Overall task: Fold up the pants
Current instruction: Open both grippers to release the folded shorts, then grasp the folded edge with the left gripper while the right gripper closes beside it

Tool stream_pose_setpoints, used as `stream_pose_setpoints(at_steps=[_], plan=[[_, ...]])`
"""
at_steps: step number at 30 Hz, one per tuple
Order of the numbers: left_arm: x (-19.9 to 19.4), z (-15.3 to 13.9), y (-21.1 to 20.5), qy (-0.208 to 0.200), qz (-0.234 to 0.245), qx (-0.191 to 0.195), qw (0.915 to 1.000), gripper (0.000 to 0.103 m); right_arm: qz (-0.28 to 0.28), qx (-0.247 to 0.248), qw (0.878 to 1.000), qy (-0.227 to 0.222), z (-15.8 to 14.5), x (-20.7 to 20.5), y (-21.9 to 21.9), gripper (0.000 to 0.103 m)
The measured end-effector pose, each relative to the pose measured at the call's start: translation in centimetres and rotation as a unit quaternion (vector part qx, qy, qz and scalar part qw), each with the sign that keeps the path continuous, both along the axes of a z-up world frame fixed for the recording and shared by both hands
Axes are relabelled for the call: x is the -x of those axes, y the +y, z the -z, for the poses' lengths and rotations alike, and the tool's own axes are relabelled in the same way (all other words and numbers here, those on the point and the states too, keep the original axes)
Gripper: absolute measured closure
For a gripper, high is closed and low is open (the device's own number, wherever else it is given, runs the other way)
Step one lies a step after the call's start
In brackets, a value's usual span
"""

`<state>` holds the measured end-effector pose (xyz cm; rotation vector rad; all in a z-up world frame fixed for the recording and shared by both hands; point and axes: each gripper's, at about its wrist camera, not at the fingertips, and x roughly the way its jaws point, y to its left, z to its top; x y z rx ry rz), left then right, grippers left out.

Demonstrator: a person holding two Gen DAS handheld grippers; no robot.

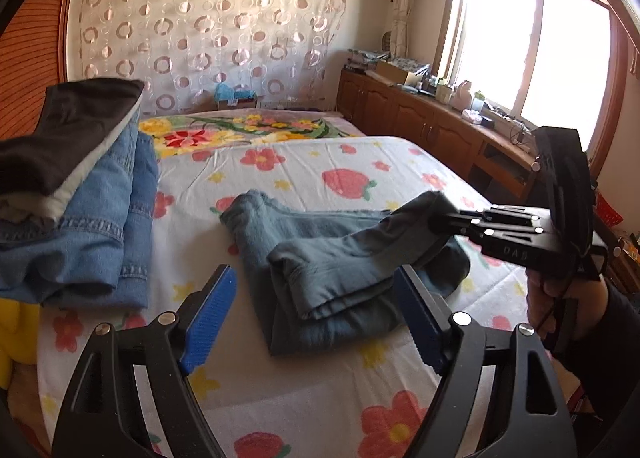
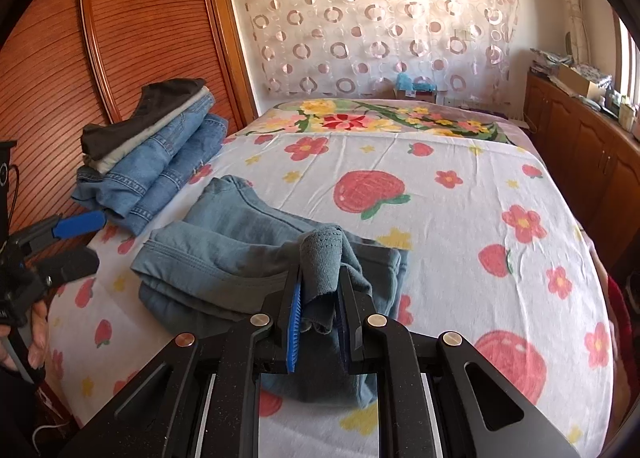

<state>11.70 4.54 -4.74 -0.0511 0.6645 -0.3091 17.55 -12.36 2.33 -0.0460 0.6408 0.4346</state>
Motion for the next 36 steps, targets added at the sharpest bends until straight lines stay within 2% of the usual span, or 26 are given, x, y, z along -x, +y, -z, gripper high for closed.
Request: stream_pose_setpoints(at_steps=[8,11,12,15,18,22,24,25,26,27,28,36], plan=[[1.0,2.3,1.0,0.03,-0.002,-0.001,0.9995,0.022,0.008,-0.01,1.0,0.001,-0.3,0.3,-1.5,0.073],[0.9,2.9,1.2,0.038,-0.001,-0.004,0.9993,0.024,0.017,-0.009,1.0,-0.002,-0.3,1.2,-2.8,0.072],[0.8,3.0,1.2,0.041,0.0,-0.002,0.9991,0.033,0.018,-0.007,1.0,0.001,-0.2,1.5,-3.1,0.071],[0.3,3.6,1.0,0.057,0.006,0.002,0.9983,0.051,0.008,-0.009,1.0,0.025,0.7,2.2,-3.9,0.072],[-0.3,4.4,0.6,0.071,0.016,0.0,0.9974,0.062,-0.004,-0.002,0.999,0.048,1.9,2.5,-3.8,0.072],[-1.0,5.0,0.2,0.08,0.017,-0.007,0.9966,0.071,-0.01,0.001,0.998,0.065,2.9,2.4,-3.3,0.072],[-1.2,5.3,-0.1,0.086,0.023,-0.008,0.996,0.088,-0.014,-0.002,0.997,0.072,3.1,2.2,-2.9,0.072],[-1.2,5.4,-0.2,0.086,0.024,-0.01,0.9959,0.091,-0.016,0.001,0.997,0.076,3.3,2.1,-2.8,0.072],[-1.1,5.3,-0.3,0.084,0.025,-0.01,0.9961,0.096,-0.017,0.005,0.997,0.072,3.2,2.0,-2.8,0.079],[-0.9,5.2,-0.3,0.081,0.025,-0.009,0.9964,0.096,-0.019,0.01,0.997,0.071,3.2,1.9,-2.8,0.089],[-0.6,5.0,-0.3,0.076,0.024,-0.006,0.9968,0.097,-0.024,0.018,0.997,0.07,3.1,1.9,-2.7,0.095],[3.2,3.0,-0.4,0.06,0.042,0.009,0.9973,0.097,-0.038,0.007,0.998,0.058,2.3,4.3,-3.9,0.098]])
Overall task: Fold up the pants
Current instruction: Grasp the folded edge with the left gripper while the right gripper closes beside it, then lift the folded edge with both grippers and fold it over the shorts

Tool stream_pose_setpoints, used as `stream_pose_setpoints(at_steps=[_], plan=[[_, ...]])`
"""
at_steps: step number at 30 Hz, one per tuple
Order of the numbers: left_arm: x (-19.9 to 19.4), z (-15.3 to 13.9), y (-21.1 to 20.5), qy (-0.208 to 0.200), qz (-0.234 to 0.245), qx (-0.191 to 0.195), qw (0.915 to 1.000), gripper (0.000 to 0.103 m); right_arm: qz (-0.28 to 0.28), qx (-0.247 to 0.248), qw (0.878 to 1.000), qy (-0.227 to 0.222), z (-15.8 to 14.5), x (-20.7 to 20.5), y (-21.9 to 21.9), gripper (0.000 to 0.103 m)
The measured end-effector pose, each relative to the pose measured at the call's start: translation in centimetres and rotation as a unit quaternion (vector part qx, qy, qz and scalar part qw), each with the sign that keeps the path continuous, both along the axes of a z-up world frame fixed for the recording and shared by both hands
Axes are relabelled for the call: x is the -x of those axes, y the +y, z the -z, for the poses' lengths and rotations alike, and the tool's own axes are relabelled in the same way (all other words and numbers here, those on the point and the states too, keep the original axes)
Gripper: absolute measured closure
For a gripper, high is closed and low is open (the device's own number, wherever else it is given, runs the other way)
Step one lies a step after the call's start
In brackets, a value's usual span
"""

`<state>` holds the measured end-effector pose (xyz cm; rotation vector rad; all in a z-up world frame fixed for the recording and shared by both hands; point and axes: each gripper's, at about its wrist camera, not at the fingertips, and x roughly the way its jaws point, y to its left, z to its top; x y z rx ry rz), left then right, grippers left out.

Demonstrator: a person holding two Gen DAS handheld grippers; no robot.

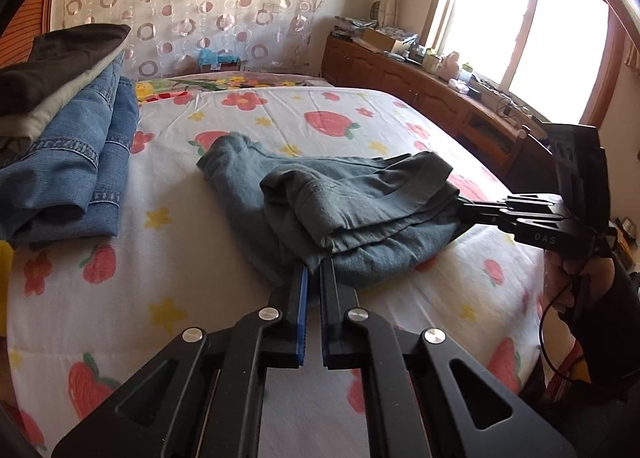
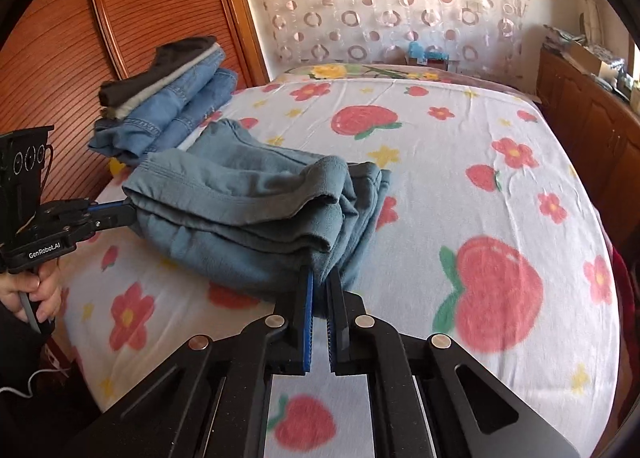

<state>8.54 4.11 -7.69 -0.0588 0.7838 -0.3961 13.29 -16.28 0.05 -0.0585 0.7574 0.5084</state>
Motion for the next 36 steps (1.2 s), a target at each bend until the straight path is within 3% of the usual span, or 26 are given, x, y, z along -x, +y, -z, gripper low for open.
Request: stream_pose_setpoints(at_steps=[9,14,19,25,36], plan=[[3.1,-0.1,-0.5,-0.002,0.005,-0.023,0.9997,0.097,-0.015,-0.013,1.0,0.002,-0.5,3.9,-0.7,0.098],[3.0,0.9,-0.7,0.007,0.002,-0.034,0.9994,0.096,-0.012,0.009,1.0,-0.004,0.1,4.2,-0.4,0.098],[2.9,0.7,-0.3,0.003,-0.009,-0.032,0.9994,0.081,-0.012,0.015,1.0,-0.018,-0.5,4.7,0.2,0.098],[2.6,1.1,-0.3,0.011,-0.006,-0.045,0.9989,0.08,-0.016,0.021,0.999,-0.024,-0.3,4.6,0.6,0.08],[0.7,0.5,-0.4,0.003,-0.012,-0.056,0.9984,0.08,-0.023,0.055,0.998,-0.011,0.8,2.0,2.1,0.078]])
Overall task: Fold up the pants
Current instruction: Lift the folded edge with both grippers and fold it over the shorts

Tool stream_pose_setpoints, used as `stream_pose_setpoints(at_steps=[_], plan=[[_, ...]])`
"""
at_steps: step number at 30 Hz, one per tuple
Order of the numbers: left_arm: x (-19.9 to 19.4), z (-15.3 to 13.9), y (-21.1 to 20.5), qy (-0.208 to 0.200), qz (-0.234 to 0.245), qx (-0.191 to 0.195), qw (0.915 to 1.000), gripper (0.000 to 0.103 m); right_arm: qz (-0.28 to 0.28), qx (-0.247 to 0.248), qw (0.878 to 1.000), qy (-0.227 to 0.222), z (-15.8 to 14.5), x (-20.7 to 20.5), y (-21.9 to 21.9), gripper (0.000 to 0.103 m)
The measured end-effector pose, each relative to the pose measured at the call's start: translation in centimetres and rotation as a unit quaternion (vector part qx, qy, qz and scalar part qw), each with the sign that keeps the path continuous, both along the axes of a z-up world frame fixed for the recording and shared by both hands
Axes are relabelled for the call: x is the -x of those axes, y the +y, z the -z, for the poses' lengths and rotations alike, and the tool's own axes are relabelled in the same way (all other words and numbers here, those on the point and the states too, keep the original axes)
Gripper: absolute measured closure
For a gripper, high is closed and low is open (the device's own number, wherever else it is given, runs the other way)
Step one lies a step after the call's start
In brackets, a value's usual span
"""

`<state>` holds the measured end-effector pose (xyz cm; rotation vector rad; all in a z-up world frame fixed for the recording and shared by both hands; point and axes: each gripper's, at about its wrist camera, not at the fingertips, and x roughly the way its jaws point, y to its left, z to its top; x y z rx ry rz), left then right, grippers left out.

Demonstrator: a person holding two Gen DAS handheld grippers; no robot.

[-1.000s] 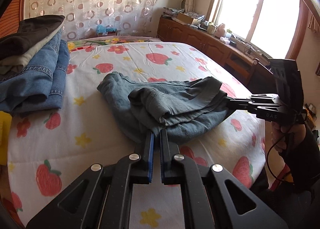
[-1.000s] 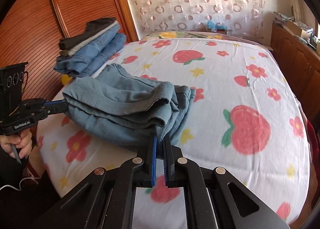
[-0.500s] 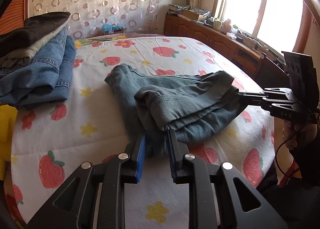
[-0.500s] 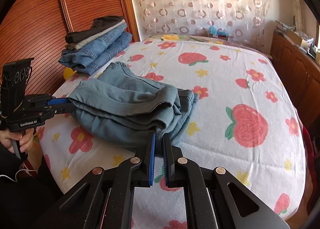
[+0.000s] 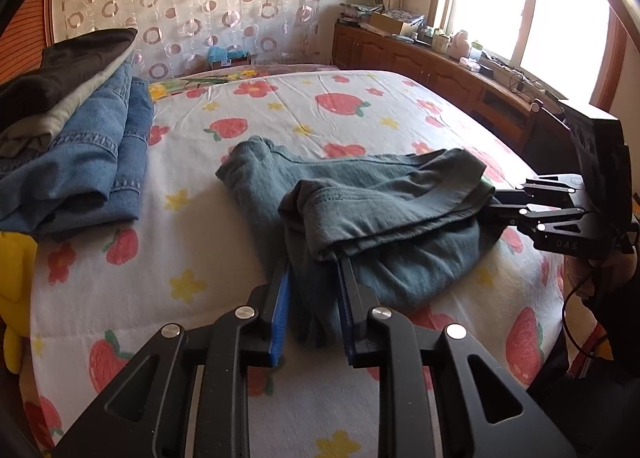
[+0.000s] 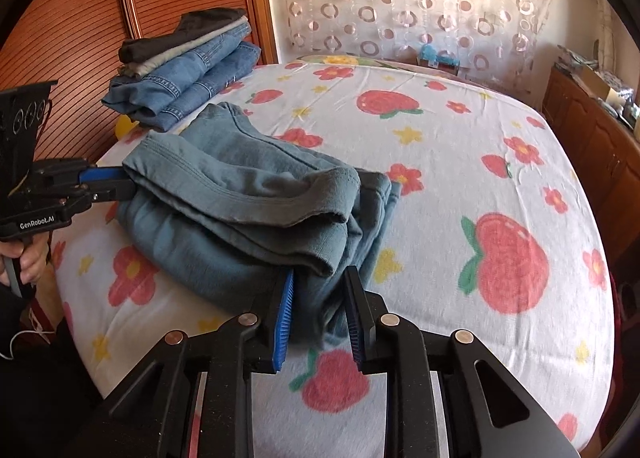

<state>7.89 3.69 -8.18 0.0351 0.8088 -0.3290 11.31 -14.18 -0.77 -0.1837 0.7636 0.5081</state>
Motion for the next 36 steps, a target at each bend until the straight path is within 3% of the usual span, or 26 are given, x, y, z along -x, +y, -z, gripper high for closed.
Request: stream_pose_setpoints(at_steps=[6,10,17,18,20,24,25,26,27,36], plan=[[-1.9,-0.2,0.0,-0.004,-0.004,0.002,1.0,0.08,-0.006,0.012,1.0,-0.01,-0.2,-1.7,1.1,0.077],[-3.3,-0.3,0.1,-0.004,-0.007,0.009,0.9999,0.08,0.002,0.02,1.0,-0.022,-0.7,-3.1,1.7,0.07],[-5.5,-0.4,-0.4,-0.004,-0.001,0.005,1.0,0.079,-0.006,0.003,0.999,-0.034,-1.6,-4.5,1.8,0.07],[-5.7,-0.4,-0.4,-0.003,0.0,0.006,1.0,0.065,-0.011,0.001,0.999,-0.032,-1.6,-4.8,1.8,0.07],[-6.0,-0.3,-0.3,-0.003,0.002,0.014,0.9999,0.053,-0.017,0.005,1.0,-0.024,-1.2,-5.5,2.0,0.07],[-5.8,-0.2,0.0,-0.006,-0.009,0.019,0.9998,0.047,-0.024,-0.007,1.0,-0.004,-0.6,-6.8,1.9,0.07],[-5.7,-0.2,0.1,-0.008,-0.013,0.017,0.9997,0.047,-0.025,-0.015,1.0,0.0,-0.5,-7.1,1.8,0.074],[-5.6,-0.3,0.2,-0.01,-0.014,0.017,0.9997,0.047,-0.027,-0.022,0.999,0.002,-0.7,-7.3,1.7,0.091],[-5.6,-0.3,0.3,-0.011,-0.015,0.019,0.9996,0.047,-0.027,-0.028,0.999,0.0,-0.9,-7.5,1.7,0.094],[-5.9,-0.8,0.7,-0.028,-0.018,0.025,0.9991,0.047,0.026,-0.057,0.997,-0.034,-1.3,-8.6,0.3,0.097]])
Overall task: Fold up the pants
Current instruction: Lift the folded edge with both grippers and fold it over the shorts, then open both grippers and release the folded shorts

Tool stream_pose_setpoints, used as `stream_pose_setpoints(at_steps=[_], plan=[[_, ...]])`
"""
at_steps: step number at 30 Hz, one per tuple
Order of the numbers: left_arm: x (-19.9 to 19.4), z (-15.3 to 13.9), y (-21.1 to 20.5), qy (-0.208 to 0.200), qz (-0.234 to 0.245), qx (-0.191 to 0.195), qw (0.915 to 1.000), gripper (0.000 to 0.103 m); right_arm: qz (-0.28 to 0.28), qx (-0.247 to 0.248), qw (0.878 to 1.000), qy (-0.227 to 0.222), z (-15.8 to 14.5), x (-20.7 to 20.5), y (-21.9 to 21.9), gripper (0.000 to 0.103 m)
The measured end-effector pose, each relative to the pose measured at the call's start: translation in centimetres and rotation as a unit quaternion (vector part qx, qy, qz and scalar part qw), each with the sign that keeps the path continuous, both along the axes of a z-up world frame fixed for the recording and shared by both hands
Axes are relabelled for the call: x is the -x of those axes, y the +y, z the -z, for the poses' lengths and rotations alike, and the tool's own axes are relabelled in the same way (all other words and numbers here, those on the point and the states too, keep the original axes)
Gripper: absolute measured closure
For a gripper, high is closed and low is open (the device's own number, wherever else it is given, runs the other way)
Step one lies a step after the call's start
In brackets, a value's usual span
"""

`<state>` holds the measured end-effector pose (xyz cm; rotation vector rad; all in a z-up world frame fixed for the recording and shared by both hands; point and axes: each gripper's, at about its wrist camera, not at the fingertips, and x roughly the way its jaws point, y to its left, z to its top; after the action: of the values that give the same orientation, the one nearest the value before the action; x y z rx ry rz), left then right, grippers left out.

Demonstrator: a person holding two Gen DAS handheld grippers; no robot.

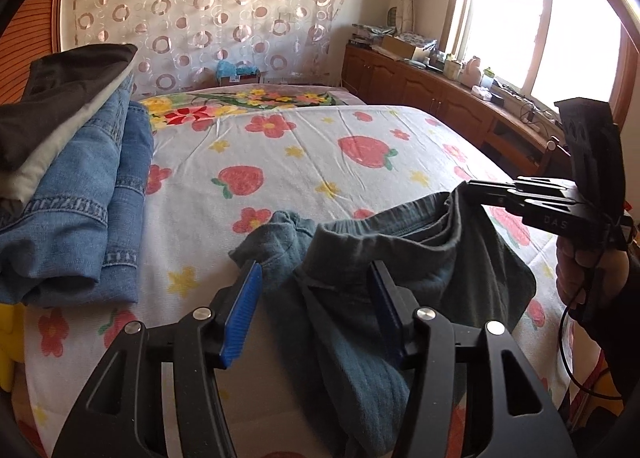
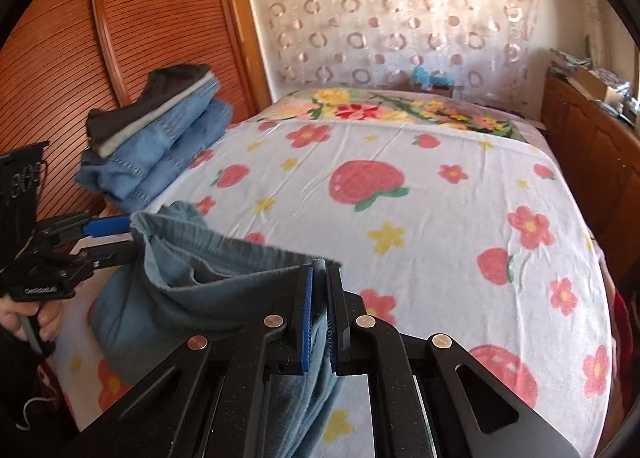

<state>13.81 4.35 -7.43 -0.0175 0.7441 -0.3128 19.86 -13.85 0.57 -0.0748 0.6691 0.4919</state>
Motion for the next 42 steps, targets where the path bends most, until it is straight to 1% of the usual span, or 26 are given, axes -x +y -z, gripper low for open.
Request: stream_pose_setpoints(at_steps=[1,2,3,4,6,7,9,13,16,19,20,21,22,23,25,26,27,28,32,33,34,35,42], plan=[[-0.2,0.0,-0.1,-0.001,0.004,0.002,1.0,0.047,0.003,-0.001,1.0,0.002,0.1,-0.1,0.0,0.097],[-0.6,0.0,-0.2,0.0,0.011,0.007,0.9999,0.051,0.003,-0.002,1.0,0.007,0.3,-0.1,0.2,0.097],[-0.9,0.0,-0.2,0.003,0.016,0.009,0.9998,0.057,0.004,0.0,1.0,0.011,0.4,-0.1,0.5,0.097],[-1.4,0.2,-0.4,0.01,0.019,0.007,0.9997,0.06,0.005,0.003,1.0,0.012,0.6,0.0,0.6,0.097],[-2.2,0.5,-0.7,0.019,0.026,0.002,0.9995,0.074,0.004,0.007,1.0,0.012,0.4,0.0,0.8,0.097],[-2.6,0.6,-0.8,0.024,0.028,-0.001,0.9993,0.076,0.005,0.007,1.0,0.01,0.4,0.0,0.8,0.097],[-3.2,0.8,-0.9,0.028,0.029,-0.004,0.9992,0.091,0.006,0.004,1.0,0.009,0.2,0.1,0.6,0.097],[-2.9,-0.7,0.0,0.001,0.013,0.028,0.9995,0.091,0.011,-0.004,1.0,-0.003,-0.1,0.4,0.2,0.097],[-2.9,-1.0,0.0,-0.005,0.007,0.022,0.9997,0.091,0.011,-0.005,1.0,-0.006,0.0,0.7,0.2,0.097],[-2.9,-0.8,-0.4,0.0,0.003,0.001,1.0,0.086,0.013,0.006,1.0,-0.008,0.2,0.8,0.5,0.097],[-2.8,-0.7,-0.5,-0.001,0.0,-0.006,1.0,0.081,0.014,0.009,1.0,-0.009,0.2,0.9,0.6,0.097],[-2.7,-0.7,-0.5,-0.003,-0.002,-0.009,0.9999,0.071,0.015,0.011,1.0,-0.009,0.2,0.9,0.6,0.097],[-2.5,-0.7,-0.5,-0.006,-0.004,-0.012,0.9999,0.065,0.017,0.013,1.0,-0.008,0.3,0.8,0.6,0.097],[-2.2,-0.8,-0.5,-0.009,-0.004,-0.011,0.9999,0.054,0.018,0.014,1.0,-0.008,0.2,0.8,0.6,0.097],[-1.8,-0.9,-0.2,-0.013,0.001,-0.007,0.9999,0.047,0.019,0.014,1.0,-0.011,0.0,0.9,0.5,0.097],[-1.7,-0.9,-0.2,-0.008,0.0,-0.009,0.9999,0.031,0.019,0.016,1.0,-0.012,-0.1,1.0,0.5,0.097],[-1.5,-0.7,-0.1,-0.003,-0.007,-0.014,0.9999,0.022,0.018,0.017,1.0,-0.013,-0.2,1.1,0.4,0.097],[-1.2,-0.7,0.0,-0.005,-0.013,-0.013,0.9998,0.022,0.018,0.019,1.0,-0.014,-0.3,1.2,0.4,0.097],[0.1,-0.2,0.2,-0.001,-0.016,-0.013,0.9998,0.022,0.018,0.022,0.999,-0.019,-0.7,2.4,0.2,0.08],[0.6,-0.1,0.2,-0.001,-0.018,-0.016,0.9997,0.022,0.016,0.02,1.0,-0.018,-0.7,2.6,0.1,0.078],[0.8,0.1,0.3,0.0,-0.019,-0.018,0.9997,0.022,0.017,0.021,0.999,-0.016,-0.7,3.0,0.0,0.072],[1.1,0.2,0.3,0.002,-0.019,-0.017,0.9997,0.022,0.02,0.023,0.999,-0.016,-0.7,3.3,-0.2,0.07],[2.2,0.6,0.5,0.012,-0.022,-0.008,0.9997,0.022,0.015,0.02,1.0,-0.014,-0.7,6.3,-1.1,0.07]])
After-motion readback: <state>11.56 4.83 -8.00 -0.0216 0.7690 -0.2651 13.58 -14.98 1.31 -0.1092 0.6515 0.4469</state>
